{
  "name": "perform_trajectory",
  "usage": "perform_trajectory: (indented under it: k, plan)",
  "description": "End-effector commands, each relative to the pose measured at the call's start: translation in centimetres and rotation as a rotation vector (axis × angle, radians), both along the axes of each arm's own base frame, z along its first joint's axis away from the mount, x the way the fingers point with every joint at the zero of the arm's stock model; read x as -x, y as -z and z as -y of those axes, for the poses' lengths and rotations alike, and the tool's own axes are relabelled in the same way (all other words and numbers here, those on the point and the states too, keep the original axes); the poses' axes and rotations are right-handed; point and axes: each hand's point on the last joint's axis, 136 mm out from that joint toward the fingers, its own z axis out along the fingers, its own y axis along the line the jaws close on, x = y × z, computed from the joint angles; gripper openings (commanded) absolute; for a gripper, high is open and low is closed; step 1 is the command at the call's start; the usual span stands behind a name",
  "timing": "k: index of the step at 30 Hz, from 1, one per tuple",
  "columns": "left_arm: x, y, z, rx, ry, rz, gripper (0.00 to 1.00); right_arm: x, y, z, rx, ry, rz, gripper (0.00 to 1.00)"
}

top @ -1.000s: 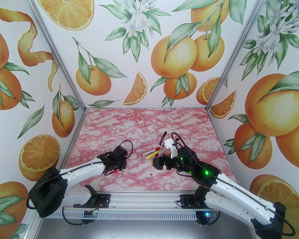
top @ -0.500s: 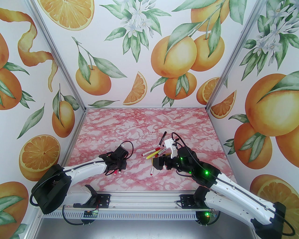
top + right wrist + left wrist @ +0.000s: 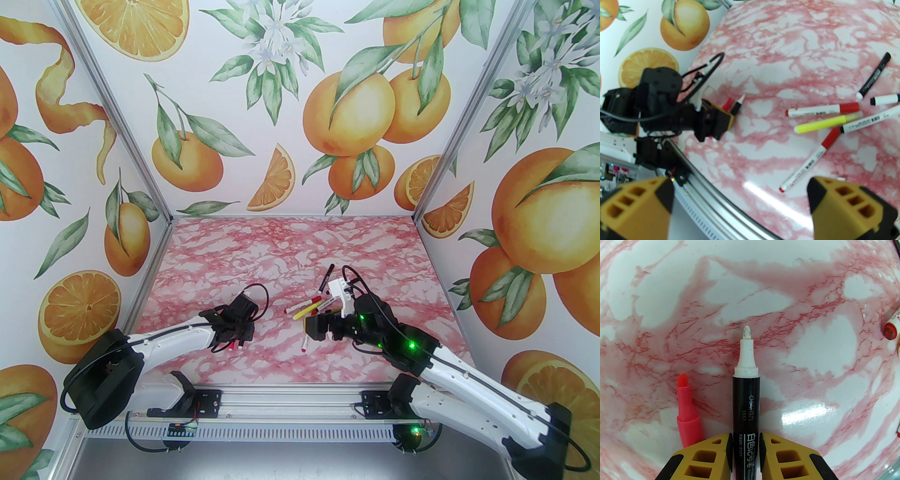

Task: Open the pen caps

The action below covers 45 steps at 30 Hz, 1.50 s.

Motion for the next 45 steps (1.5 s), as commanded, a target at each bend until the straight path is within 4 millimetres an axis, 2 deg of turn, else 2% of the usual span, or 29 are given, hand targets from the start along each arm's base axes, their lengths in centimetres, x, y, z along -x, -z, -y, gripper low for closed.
perform_trajectory:
  k: [1, 4, 7, 10, 11, 12, 15, 18, 20, 24, 29, 32, 36, 41, 45]
  plan:
    - [-0.5, -0.9, 0.6, 0.015, 0.009, 0.022, 0.26, -0.1, -0.7, -0.4, -0.018, -0.012, 0.018, 1.0]
    - [-0.9, -2.3, 1.6, 0.059, 0.029, 0.045, 0.26, -0.2, -0.6, -0.4, -0.016, -0.011, 0.017, 1.0]
    - [-1.3, -4.7, 2.4, 0.083, 0.041, 0.085, 0.26, -0.2, -0.6, -0.5, -0.016, -0.014, 0.016, 1.0]
    - [-2.0, -7.2, 2.2, 0.074, 0.032, 0.134, 0.28, -0.3, -0.5, -0.6, -0.012, -0.013, 0.013, 1.0]
    - [-2.3, -8.1, 2.2, 0.074, 0.03, 0.155, 0.31, -0.3, -0.6, -0.6, -0.014, -0.015, 0.013, 1.0]
    - [-2.5, -8.8, 2.1, 0.069, 0.029, 0.169, 0.34, -0.3, -0.5, -0.6, -0.013, -0.015, 0.012, 1.0]
    - [-2.9, -10.3, 2.4, 0.068, 0.049, 0.19, 0.35, -0.3, -0.6, -0.6, -0.014, -0.014, 0.014, 1.0]
    - [-3.2, -11.3, 5.0, 0.154, 0.142, 0.195, 0.35, -0.3, -0.6, -0.5, -0.014, -0.01, 0.016, 1.0]
    - [-2.9, -11.5, 8.1, 0.262, 0.252, 0.164, 0.35, -0.3, -0.6, -0.3, -0.008, -0.003, 0.018, 1.0]
    - [-1.9, -10.9, 12.6, 0.384, 0.388, 0.077, 0.36, -0.2, -0.5, 0.9, 0.021, 0.032, 0.02, 1.0]
    - [-1.0, -10.0, 16.4, 0.352, 0.438, 0.045, 0.37, 0.3, 0.0, 3.9, 0.092, 0.122, 0.016, 1.0]
    - [-0.8, -9.1, 18.0, 0.362, 0.416, 0.03, 0.38, 0.8, 0.6, 6.1, 0.14, 0.189, 0.002, 0.99]
    - [-0.4, -7.6, 19.9, 0.316, 0.41, 0.01, 0.39, 1.5, 1.1, 8.1, 0.167, 0.243, -0.015, 0.99]
    - [0.0, -5.5, 21.4, 0.233, 0.401, -0.005, 0.4, 2.0, 1.1, 9.3, 0.176, 0.263, -0.01, 1.0]
    - [0.4, -3.9, 22.2, 0.176, 0.418, -0.023, 0.42, 2.1, 1.1, 9.3, 0.174, 0.263, -0.007, 1.0]
